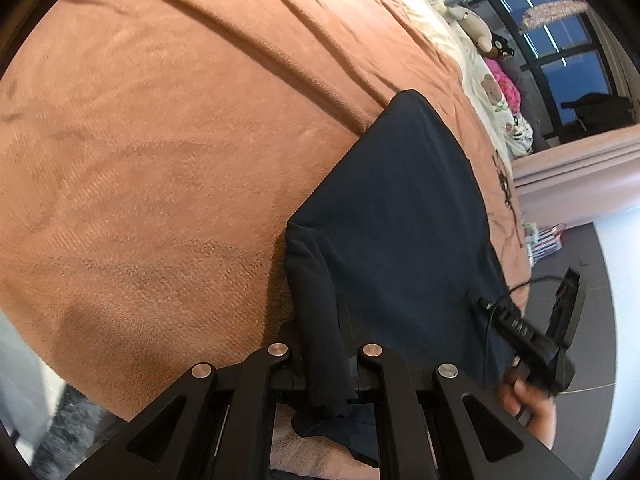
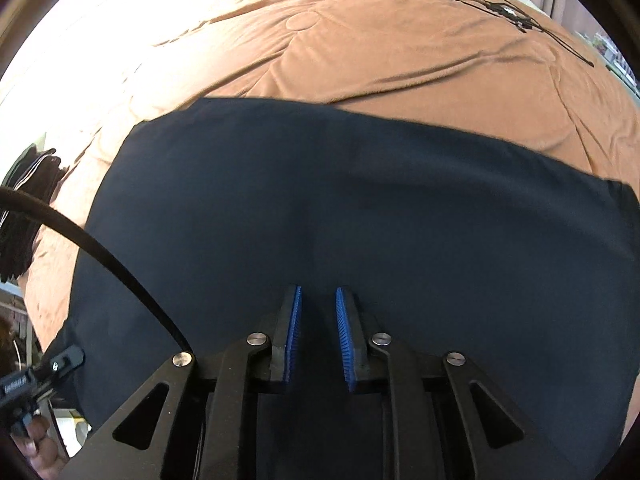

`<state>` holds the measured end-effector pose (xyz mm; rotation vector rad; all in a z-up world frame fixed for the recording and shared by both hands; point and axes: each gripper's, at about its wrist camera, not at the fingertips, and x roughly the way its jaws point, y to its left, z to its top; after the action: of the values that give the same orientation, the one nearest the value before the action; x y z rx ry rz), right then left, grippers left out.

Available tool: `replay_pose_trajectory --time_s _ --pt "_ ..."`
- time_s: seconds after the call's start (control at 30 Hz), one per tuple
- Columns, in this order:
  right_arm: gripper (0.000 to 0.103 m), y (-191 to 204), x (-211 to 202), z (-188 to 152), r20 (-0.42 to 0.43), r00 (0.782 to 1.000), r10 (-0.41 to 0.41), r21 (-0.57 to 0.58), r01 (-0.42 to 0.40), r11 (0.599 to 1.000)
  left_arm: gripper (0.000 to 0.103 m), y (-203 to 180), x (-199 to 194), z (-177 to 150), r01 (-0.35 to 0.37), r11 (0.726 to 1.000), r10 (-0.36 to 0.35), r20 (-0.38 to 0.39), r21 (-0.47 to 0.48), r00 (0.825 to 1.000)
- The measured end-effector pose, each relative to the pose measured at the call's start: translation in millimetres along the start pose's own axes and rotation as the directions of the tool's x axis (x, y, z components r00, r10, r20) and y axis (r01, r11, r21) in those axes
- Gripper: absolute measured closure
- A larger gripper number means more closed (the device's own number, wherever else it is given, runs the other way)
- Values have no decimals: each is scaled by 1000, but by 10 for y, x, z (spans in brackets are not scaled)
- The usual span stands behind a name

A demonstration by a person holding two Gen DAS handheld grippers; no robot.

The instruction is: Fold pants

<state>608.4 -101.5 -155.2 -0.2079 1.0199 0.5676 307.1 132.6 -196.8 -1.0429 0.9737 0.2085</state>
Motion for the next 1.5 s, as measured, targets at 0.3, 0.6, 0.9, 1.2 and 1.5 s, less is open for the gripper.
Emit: replay_pose_trajectory --time_s 0.3,0.6,0.9,1.2,1.5 --pt "89 -69 298 387 12 999 -41 18 41 999 96 -104 27 12 -65 997 64 24 31 998" --pt "92 -111 540 669 19 998 -56 43 55 998 96 -170 56 -8 -87 995 85 34 51 996" --pt "92 -166 392 849 41 999 -20 73 17 997 68 -91 94 64 -35 999 37 -35 39 999" --pt "92 -37 -49 436 -109 994 -28 156 45 987 56 -15 -21 174 -22 999 23 -28 36 999" --pt "92 -2 -242 -72 -225 974 -14 270 76 960 56 -86 198 399 39 995 -31 -88 96 996"
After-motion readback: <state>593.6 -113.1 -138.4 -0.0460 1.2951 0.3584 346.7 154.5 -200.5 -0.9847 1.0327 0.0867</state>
